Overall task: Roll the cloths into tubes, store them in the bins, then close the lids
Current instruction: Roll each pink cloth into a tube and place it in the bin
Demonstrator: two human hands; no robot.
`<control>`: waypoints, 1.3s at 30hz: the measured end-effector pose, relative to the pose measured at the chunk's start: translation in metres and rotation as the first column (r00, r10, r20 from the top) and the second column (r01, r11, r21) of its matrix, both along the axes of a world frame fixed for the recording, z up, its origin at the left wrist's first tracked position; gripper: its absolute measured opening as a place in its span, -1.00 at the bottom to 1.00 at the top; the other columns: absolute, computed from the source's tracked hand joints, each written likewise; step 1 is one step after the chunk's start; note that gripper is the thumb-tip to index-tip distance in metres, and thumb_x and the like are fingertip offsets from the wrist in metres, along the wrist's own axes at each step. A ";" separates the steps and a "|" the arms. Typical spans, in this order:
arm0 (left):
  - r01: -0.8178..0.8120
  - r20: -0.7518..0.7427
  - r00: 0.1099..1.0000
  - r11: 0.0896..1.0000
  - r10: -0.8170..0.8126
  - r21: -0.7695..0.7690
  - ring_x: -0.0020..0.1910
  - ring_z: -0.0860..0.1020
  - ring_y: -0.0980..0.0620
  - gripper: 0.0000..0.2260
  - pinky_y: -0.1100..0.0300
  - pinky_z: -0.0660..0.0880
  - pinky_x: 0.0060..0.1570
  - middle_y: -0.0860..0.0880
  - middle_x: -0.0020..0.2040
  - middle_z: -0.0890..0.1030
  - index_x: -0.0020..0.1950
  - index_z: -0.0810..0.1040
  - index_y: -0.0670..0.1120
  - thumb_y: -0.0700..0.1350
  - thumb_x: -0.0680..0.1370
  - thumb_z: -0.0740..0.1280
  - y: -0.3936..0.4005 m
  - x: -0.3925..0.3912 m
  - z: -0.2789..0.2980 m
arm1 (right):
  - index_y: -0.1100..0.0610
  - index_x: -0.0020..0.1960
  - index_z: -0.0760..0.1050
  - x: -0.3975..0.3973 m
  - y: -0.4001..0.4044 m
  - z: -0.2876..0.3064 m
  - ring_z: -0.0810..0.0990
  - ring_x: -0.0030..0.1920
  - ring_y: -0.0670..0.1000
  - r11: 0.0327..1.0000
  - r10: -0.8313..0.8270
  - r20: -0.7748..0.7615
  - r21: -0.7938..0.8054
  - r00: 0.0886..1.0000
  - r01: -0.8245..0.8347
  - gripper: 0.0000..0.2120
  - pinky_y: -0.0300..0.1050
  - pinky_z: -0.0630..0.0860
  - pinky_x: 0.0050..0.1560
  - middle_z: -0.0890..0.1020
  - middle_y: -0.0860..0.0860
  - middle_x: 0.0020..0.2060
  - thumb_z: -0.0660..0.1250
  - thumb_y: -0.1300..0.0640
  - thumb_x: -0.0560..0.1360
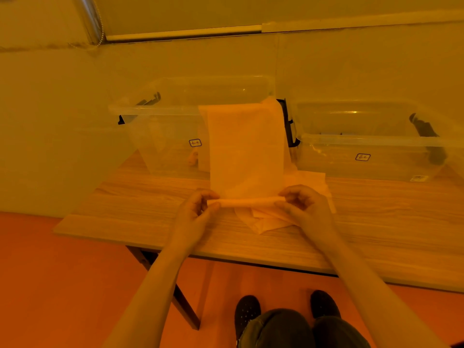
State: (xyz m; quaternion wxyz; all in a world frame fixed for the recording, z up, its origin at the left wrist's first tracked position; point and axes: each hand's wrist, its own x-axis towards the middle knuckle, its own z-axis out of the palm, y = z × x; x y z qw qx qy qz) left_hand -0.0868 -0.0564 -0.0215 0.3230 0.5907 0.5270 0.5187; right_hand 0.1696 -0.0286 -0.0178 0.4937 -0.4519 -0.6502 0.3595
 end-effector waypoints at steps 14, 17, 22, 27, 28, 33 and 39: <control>-0.038 -0.007 0.999 0.998 0.037 -0.044 -0.15 0.54 -0.02 -0.81 0.08 0.49 -0.17 0.10 -0.11 0.62 -0.10 0.62 0.25 -0.07 0.45 0.47 -0.001 -0.001 0.000 | 0.02 -0.15 0.60 0.002 0.001 0.001 0.54 -0.05 -0.22 0.998 -0.052 0.039 0.035 0.998 0.051 -0.83 -0.38 0.48 0.02 0.60 -0.05 -0.08 0.48 0.27 0.38; -0.068 -0.038 0.997 0.997 0.067 -0.043 -0.23 0.49 0.09 -0.85 0.19 0.43 -0.24 0.22 -0.18 0.59 -0.13 0.63 0.23 -0.06 0.45 0.46 -0.001 -0.001 0.001 | -0.01 -0.18 0.60 0.001 -0.001 0.000 0.57 -0.12 -0.17 0.998 -0.057 0.006 0.004 0.998 0.057 -0.80 -0.28 0.52 -0.04 0.64 -0.09 -0.14 0.49 0.28 0.37; -0.089 -0.071 0.993 0.996 0.090 0.019 -0.22 0.48 0.24 -0.87 0.29 0.39 -0.20 0.17 -0.13 0.56 -0.19 0.62 0.11 -0.12 0.43 0.48 -0.003 0.001 0.004 | -0.04 -0.14 0.57 0.000 -0.002 0.001 0.57 -0.21 -0.21 0.997 -0.076 -0.030 -0.002 0.997 0.076 -0.78 -0.32 0.54 -0.17 0.63 -0.08 -0.19 0.49 0.26 0.37; -0.065 -0.011 0.998 0.998 0.065 -0.004 -0.22 0.52 0.10 -0.82 0.18 0.42 -0.24 0.15 -0.21 0.58 -0.13 0.58 0.25 -0.06 0.49 0.42 -0.002 0.000 0.000 | 0.04 -0.11 0.54 0.000 0.001 0.000 0.59 -0.16 -0.03 0.992 -0.112 -0.042 0.047 0.993 0.114 -0.82 -0.08 0.57 -0.13 0.62 0.00 -0.16 0.49 0.22 0.37; -0.065 -0.006 0.998 0.998 0.065 0.012 -0.24 0.52 0.10 -0.81 0.19 0.41 -0.25 0.13 -0.21 0.58 -0.13 0.56 0.24 -0.09 0.51 0.40 -0.002 0.000 0.000 | 0.03 -0.11 0.54 0.000 0.000 0.000 0.58 -0.15 -0.03 0.992 -0.110 -0.040 0.057 0.993 0.112 -0.83 -0.06 0.57 -0.12 0.62 -0.01 -0.16 0.49 0.22 0.38; -0.043 -0.038 0.998 0.998 0.045 0.034 -0.33 0.50 0.18 -0.80 0.25 0.42 -0.28 0.19 -0.23 0.57 -0.13 0.53 0.18 -0.14 0.57 0.33 -0.002 0.002 0.004 | -0.04 -0.06 0.43 -0.002 -0.001 0.001 0.60 -0.17 -0.09 0.993 -0.111 -0.049 0.035 0.993 0.113 -0.73 -0.13 0.53 -0.16 0.63 -0.02 -0.17 0.48 0.19 0.41; -0.059 -0.001 0.998 0.998 0.059 0.033 -0.31 0.52 0.17 -0.74 0.32 0.43 -0.29 0.17 -0.27 0.59 -0.17 0.60 0.24 -0.16 0.54 0.36 -0.002 0.002 0.003 | -0.02 -0.12 0.52 -0.004 -0.002 0.000 0.52 -0.16 -0.09 0.990 -0.071 0.011 0.119 0.997 0.070 -0.81 -0.18 0.49 -0.13 0.58 -0.09 -0.18 0.40 0.27 0.47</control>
